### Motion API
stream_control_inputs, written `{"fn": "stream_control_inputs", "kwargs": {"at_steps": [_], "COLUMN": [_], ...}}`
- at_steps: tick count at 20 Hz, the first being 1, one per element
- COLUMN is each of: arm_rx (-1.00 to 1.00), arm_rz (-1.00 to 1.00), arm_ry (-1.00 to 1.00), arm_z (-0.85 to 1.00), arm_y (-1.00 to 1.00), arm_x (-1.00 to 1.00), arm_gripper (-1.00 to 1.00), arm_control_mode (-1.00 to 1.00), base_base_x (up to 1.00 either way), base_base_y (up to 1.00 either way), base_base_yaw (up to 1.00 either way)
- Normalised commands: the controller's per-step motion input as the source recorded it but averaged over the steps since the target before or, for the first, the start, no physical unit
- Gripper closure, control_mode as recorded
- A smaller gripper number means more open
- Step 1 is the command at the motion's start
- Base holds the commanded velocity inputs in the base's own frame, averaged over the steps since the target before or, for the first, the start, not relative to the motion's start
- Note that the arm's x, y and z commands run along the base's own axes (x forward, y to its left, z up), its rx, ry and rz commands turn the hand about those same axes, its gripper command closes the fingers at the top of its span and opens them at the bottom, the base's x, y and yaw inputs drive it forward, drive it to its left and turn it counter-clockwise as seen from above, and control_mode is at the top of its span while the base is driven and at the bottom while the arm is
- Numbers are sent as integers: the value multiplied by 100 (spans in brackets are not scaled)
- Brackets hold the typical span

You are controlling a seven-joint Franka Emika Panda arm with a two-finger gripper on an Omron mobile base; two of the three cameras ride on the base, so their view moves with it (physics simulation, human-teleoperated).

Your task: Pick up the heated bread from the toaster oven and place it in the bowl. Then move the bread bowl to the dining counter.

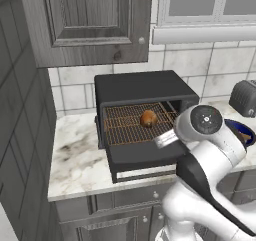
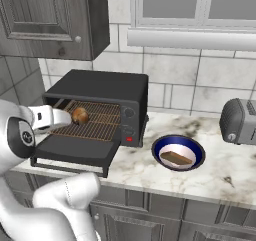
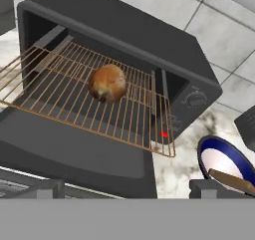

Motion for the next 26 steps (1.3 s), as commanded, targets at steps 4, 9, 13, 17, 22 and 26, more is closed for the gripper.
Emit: {"fn": "stream_control_inputs", "kwargs": {"at_steps": [4,9,13,17,22,26], "arm_rx": [14,21,15,9,4,0], "arm_rz": [-6,-9,-7,-3,0,0], "arm_ry": [7,7,1,2,3,7], "arm_z": [-14,-10,0,0,0,-1], "arm_y": [0,2,0,0,0,1], "arm_x": [25,41,38,26,12,8], "arm_gripper": [-100,-100,-100,-100,-100,-100], "arm_control_mode": [-100,-100,-100,-100,-100,-100], "base_base_x": [0,0,0,0,0,0], "base_base_y": [0,0,0,0,0,0], "base_base_yaw": [0,0,0,0,0,0]}}
